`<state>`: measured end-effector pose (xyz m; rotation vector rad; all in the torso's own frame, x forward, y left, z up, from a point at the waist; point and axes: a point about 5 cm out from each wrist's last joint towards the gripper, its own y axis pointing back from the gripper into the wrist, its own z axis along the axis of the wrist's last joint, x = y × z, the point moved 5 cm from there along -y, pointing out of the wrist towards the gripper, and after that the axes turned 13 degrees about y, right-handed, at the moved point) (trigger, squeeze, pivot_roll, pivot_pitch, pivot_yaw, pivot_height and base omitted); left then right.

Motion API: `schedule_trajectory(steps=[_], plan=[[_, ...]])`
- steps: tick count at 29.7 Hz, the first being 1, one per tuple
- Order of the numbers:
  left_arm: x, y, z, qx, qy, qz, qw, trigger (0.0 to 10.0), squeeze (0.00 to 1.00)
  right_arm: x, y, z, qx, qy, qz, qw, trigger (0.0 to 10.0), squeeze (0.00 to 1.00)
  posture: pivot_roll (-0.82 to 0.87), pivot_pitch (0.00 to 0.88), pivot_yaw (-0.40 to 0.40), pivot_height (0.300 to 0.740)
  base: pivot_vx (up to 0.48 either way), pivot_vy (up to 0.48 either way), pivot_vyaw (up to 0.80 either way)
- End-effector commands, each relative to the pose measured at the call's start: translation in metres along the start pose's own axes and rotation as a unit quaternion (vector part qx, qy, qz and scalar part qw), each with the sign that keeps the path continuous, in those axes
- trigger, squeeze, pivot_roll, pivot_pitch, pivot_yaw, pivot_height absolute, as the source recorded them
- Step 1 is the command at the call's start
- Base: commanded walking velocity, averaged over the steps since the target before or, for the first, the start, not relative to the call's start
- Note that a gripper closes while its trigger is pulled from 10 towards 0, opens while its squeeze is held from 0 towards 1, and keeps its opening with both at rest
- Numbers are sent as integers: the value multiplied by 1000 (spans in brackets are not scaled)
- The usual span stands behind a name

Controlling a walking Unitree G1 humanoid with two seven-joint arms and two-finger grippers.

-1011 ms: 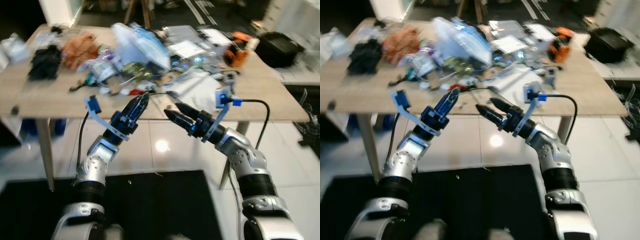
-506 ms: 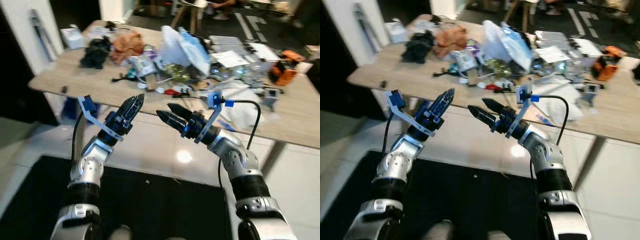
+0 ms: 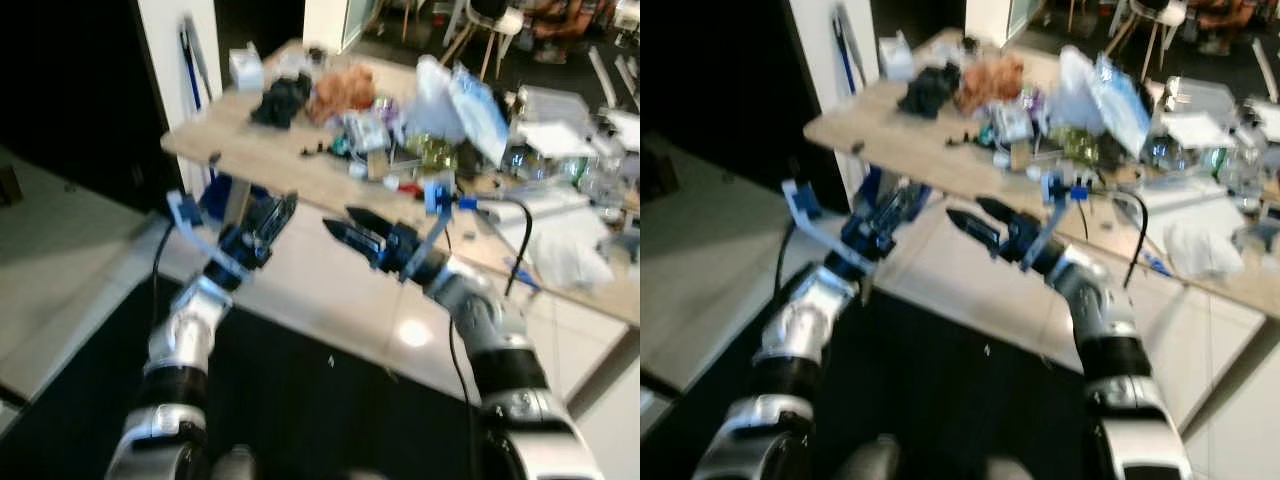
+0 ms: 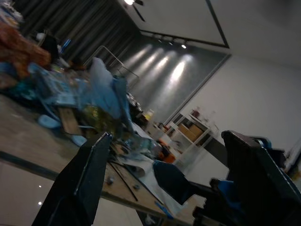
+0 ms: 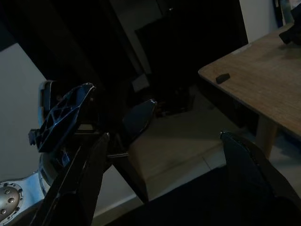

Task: Picking trash to rubbish bin

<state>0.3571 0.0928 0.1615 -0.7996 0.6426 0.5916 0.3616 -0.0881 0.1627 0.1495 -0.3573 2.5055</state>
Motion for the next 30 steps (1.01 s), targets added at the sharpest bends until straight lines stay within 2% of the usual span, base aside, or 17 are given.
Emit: schedule_trajectory(steps=[1,8,19,30], plan=[[-1,-1,-7,19,-9,-1,1000,10000,0,-4,4,0,2,-8,-10,1000,10000,0,-48,0,-85,740,0,-480,0],[5,-2,-6,10,5,19,1000,10000,0,-6,4,-2,6,-17,-15,1000,10000,0,-48,0,-85,740,0,0,0],[5,-2,-6,13,-2,21,1000,10000,0,-12,3,-3,14,-25,-36,999,10000,0,-49,0,-84,740,0,0,0],[2,-3,-6,15,-6,10,1000,10000,0,-14,2,-6,26,-26,-47,998,10000,0,-50,0,-82,740,351,0,0]])
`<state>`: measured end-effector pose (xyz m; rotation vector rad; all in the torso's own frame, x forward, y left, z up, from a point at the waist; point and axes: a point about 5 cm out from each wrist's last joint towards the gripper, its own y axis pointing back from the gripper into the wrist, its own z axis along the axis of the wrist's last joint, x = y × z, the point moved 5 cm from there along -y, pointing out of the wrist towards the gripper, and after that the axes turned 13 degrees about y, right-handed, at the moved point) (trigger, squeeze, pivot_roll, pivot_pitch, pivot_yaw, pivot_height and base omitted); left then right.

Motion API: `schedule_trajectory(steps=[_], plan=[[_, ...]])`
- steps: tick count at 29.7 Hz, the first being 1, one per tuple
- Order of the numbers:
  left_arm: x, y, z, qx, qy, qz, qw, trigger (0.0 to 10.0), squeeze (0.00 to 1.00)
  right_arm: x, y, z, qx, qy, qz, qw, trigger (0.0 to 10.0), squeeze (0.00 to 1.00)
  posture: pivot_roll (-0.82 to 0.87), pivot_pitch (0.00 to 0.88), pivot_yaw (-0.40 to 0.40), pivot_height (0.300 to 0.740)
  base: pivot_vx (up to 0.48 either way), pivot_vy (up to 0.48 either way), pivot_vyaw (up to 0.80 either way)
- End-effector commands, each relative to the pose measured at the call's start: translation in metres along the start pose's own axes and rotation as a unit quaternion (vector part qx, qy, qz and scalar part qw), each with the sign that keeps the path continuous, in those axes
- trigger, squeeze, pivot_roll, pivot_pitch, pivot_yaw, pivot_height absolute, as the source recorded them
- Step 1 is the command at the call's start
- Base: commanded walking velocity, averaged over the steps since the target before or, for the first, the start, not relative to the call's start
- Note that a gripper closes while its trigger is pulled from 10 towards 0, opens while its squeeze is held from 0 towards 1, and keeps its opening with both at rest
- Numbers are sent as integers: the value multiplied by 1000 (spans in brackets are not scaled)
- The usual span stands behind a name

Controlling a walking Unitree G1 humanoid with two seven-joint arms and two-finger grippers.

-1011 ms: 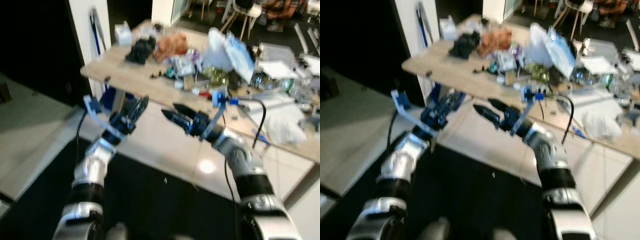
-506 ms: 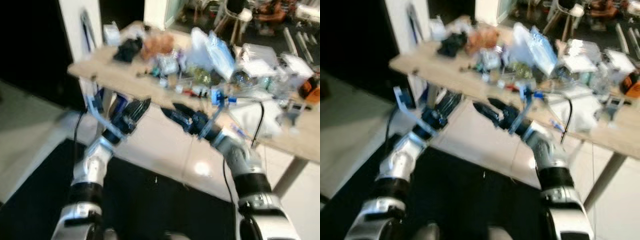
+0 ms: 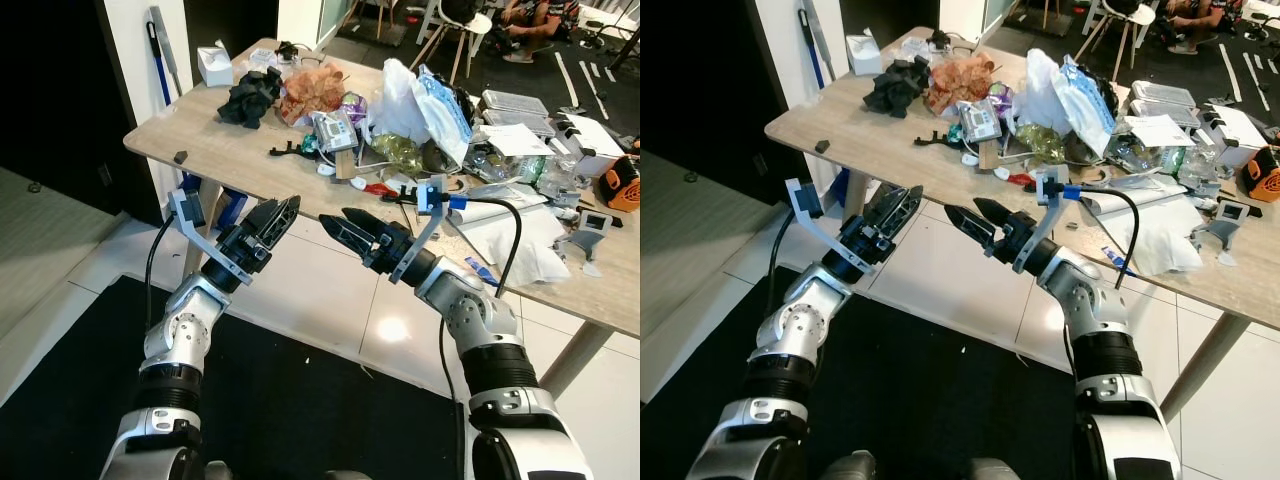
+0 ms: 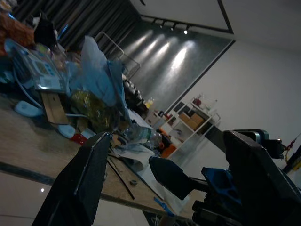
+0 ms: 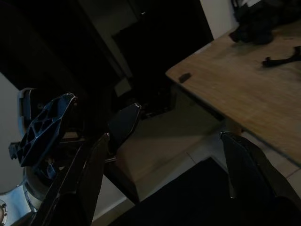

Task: Picking trash to rubbish bin

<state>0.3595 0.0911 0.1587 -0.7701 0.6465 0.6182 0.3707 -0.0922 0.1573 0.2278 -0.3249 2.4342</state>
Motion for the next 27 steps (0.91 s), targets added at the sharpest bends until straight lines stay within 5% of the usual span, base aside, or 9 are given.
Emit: schedule_trajectory(steps=[1,7,22,25,27], plan=[[-2,-1,-4,7,0,-6,1000,10000,0,-3,3,-3,16,1,-6,1000,10000,0,-50,0,-82,740,390,0,0],[-3,-1,-4,8,-5,-12,1000,10000,0,-4,2,-3,17,2,-9,1000,10000,0,-50,0,-80,740,444,0,-775],[-5,-1,-6,12,-8,-19,1000,10000,0,-4,2,-2,18,14,-11,1000,10000,0,-49,0,-84,740,480,0,0],[-6,-1,-6,12,-8,-20,1000,10000,0,-5,1,0,22,50,-16,998,10000,0,-48,0,-83,740,480,0,0],[-8,-1,-6,16,-17,-25,999,10000,0,-12,0,4,55,172,-46,982,10000,0,-44,0,-85,740,480,0,0]])
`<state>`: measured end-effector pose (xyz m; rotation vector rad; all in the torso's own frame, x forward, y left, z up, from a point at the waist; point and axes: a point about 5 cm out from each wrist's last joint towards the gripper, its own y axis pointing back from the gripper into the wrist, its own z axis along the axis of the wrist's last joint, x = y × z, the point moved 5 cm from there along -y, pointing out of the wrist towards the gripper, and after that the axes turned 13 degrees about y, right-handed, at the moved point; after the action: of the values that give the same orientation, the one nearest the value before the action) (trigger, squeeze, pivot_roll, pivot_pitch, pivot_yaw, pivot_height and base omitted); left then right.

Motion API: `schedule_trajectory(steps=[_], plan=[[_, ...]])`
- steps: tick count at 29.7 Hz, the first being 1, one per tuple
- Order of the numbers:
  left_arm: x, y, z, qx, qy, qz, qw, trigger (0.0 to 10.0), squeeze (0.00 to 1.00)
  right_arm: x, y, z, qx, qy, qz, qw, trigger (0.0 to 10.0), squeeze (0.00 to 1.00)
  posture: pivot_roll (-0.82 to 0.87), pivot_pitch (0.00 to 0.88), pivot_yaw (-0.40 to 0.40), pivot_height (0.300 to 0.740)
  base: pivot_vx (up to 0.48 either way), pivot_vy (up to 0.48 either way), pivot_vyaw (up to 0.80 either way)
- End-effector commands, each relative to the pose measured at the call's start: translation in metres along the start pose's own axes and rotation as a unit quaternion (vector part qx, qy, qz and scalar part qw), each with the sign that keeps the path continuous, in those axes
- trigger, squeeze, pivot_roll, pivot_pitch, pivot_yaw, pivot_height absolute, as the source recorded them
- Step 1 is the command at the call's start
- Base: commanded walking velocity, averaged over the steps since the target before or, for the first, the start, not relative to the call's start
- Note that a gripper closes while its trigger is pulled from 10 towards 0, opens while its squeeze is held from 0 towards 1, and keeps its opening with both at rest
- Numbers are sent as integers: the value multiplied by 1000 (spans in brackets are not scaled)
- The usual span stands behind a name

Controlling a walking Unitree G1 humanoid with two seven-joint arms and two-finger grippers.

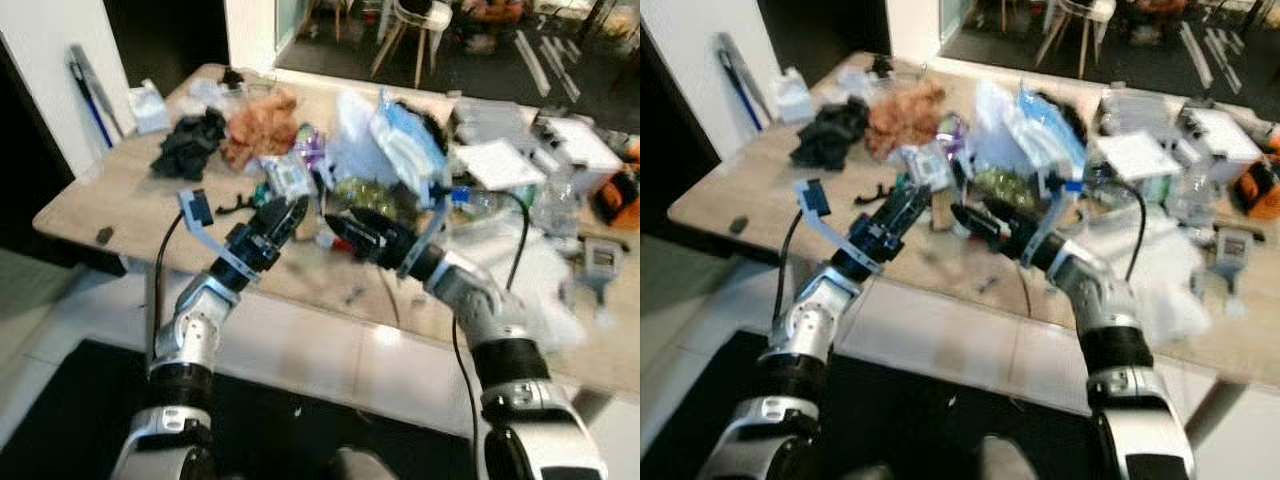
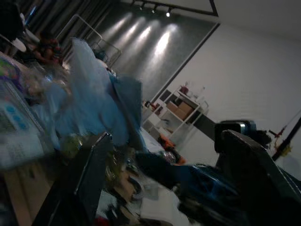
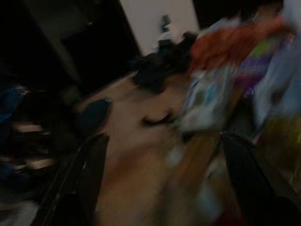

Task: Picking trash to rubbish bin

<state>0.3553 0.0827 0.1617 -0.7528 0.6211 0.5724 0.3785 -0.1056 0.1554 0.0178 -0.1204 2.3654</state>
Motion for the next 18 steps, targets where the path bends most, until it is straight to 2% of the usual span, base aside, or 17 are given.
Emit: schedule_trajectory(steps=[1,2,4,5,7,8,9,10,12,17,18], plan=[[-2,3,0,7,-20,-6,1000,10000,0,-1,-6,6,25,133,-17,991,10000,0,-45,0,-86,740,480,0,0],[-2,3,0,7,-20,-6,1000,10000,0,-1,-6,6,25,133,-17,991,10000,0,-45,0,-86,740,480,0,0],[-3,4,-1,22,-43,-8,999,10000,0,-6,-6,15,32,209,-36,977,10000,0,-52,0,-83,740,392,0,0],[-4,6,-1,32,-65,-8,997,10000,0,-11,-6,25,27,229,-50,972,10000,0,-52,0,-83,740,0,0,0],[-4,10,2,44,-96,-9,994,10000,0,-18,-4,39,22,266,-73,961,10000,0,-55,0,-84,740,0,0,0],[-4,10,2,44,-96,-9,994,10000,0,-18,-4,39,22,266,-73,961,10000,0,-55,0,-84,740,0,0,0],[-5,12,6,46,-105,-10,993,10000,0,-21,-3,43,25,284,-79,955,10000,0,-54,0,-84,740,0,0,0],[-8,15,15,45,-125,-15,991,10000,0,-25,-1,51,35,325,-90,941,10000,0,-50,0,-85,740,0,0,0],[-10,18,25,43,-141,-18,989,10000,0,-26,-1,59,36,353,-92,931,10000,0,-50,0,-85,740,0,0,0],[-11,22,36,36,-160,-14,986,10000,0,-24,-3,74,23,377,-93,921,10000,0,-48,0,-88,740,0,0,0],[-10,23,39,34,-166,-13,985,10000,0,-22,-4,80,12,391,-93,916,10000,0,-48,0,-88,740,0,0,0]])
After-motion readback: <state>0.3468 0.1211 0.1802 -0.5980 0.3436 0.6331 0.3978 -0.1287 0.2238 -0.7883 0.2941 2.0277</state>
